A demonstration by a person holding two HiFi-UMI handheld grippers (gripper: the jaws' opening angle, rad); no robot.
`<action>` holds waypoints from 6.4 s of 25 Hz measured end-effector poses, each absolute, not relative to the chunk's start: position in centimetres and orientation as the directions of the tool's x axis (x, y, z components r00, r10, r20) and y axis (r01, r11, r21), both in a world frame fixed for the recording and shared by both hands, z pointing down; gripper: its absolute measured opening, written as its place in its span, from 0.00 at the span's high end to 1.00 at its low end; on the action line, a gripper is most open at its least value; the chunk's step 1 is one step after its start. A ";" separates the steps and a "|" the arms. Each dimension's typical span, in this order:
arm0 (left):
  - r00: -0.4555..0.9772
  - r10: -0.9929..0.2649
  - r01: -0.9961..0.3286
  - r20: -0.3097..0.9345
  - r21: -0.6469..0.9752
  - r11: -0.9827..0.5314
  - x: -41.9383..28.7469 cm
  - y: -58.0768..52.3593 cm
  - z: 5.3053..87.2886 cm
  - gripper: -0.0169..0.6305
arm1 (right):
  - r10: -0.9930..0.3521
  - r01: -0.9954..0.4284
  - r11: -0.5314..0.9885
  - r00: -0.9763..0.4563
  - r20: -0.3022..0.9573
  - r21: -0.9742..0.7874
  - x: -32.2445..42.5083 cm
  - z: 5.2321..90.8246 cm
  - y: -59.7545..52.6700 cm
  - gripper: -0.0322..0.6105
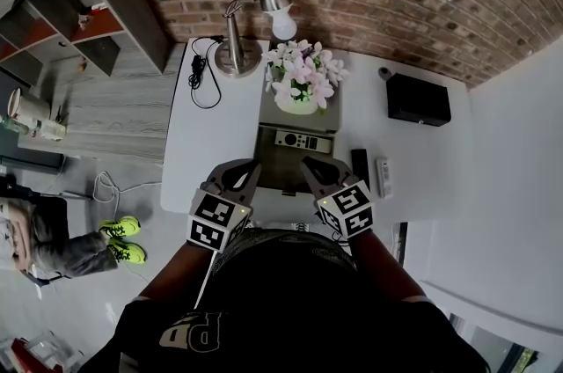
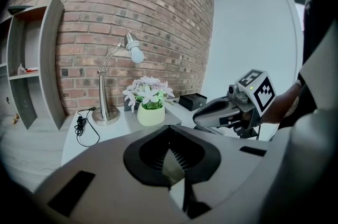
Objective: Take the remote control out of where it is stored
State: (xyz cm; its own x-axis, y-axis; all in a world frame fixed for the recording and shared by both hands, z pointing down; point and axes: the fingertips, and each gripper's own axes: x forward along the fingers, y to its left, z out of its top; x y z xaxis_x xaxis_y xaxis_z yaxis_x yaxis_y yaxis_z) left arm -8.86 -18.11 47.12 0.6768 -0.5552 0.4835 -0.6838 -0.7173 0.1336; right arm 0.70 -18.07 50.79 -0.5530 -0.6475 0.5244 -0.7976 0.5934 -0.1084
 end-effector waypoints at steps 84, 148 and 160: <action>0.724 -0.466 -0.604 0.508 0.141 -0.785 -15.4 -16.8 49.4 0.96 | -0.595 -0.903 0.375 -0.408 0.692 -0.210 -1.0 56.3 -17.8 0.62; 0.635 -0.583 -0.689 0.508 0.031 -0.724 9.6 -7.7 49.3 0.96 | -0.520 -0.991 -0.100 -0.023 0.854 -0.088 38.1 69.8 -13.7 0.62; 0.635 -0.600 -0.706 0.487 0.051 -0.706 9.2 -7.8 48.5 0.96 | -0.674 -0.985 0.061 -0.157 0.721 -0.159 35.5 62.0 -11.6 0.62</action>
State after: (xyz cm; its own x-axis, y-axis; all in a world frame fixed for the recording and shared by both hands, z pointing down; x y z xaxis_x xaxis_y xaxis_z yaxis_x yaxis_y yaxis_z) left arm 9.15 -7.85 48.47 0.6349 -0.6000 0.4867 -0.7064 -0.7060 0.0511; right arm 35.45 -11.58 62.00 -0.1575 -0.6744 0.7213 -0.9855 0.0606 -0.1586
